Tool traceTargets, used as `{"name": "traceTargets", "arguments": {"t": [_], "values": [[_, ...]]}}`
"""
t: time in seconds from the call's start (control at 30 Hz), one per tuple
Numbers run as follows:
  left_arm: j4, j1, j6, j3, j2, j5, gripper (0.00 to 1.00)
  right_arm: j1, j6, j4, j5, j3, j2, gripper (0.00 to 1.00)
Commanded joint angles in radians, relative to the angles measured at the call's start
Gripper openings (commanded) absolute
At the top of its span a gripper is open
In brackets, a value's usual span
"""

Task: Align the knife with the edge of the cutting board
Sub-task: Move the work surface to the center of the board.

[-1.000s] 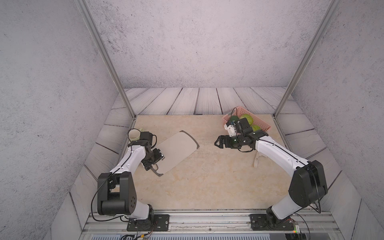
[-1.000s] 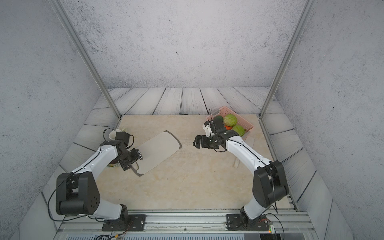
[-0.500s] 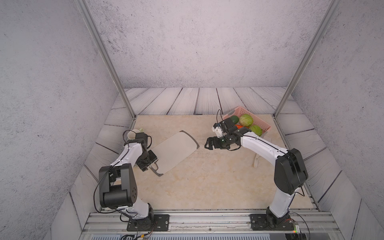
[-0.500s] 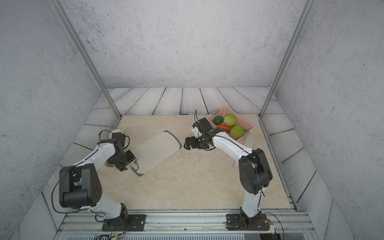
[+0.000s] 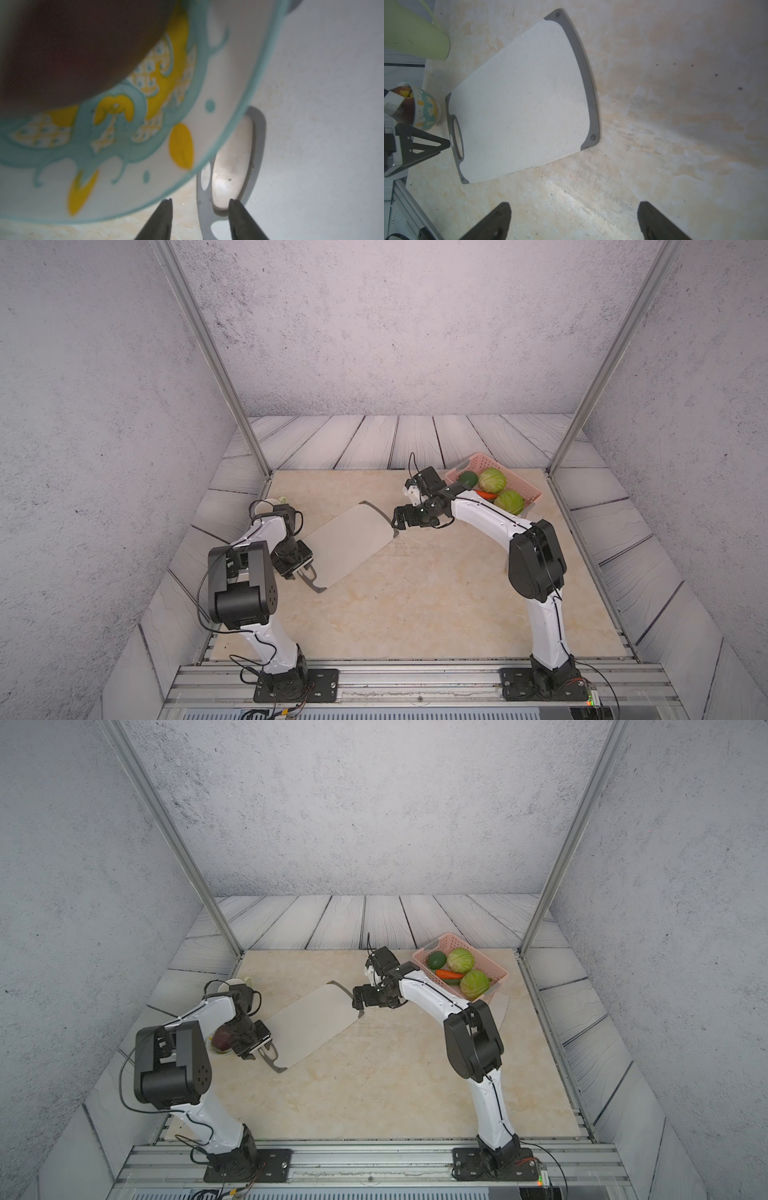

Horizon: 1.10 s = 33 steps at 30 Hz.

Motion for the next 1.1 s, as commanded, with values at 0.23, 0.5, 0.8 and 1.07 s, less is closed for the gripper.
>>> {"name": "traceTargets", "arguments": {"t": [0.23, 0.5, 0.8, 1.07], "values": [[-0.027, 0.009, 0.029, 0.053, 0.090, -0.002, 0.43, 0.011, -0.002, -0.052, 0.034, 0.150, 0.131, 0.99], [-0.022, -0.009, 0.041, 0.053, 0.140, 0.026, 0.40, 0.021, -0.005, -0.070, 0.030, 0.238, 0.206, 0.99], [-0.028, -0.046, 0.054, 0.036, 0.140, 0.019, 0.30, 0.022, -0.019, -0.103, 0.020, 0.319, 0.282, 0.99], [-0.031, -0.077, 0.053, 0.007, 0.115, 0.017, 0.20, 0.024, -0.003, -0.082, 0.015, 0.318, 0.307, 0.99]]}}
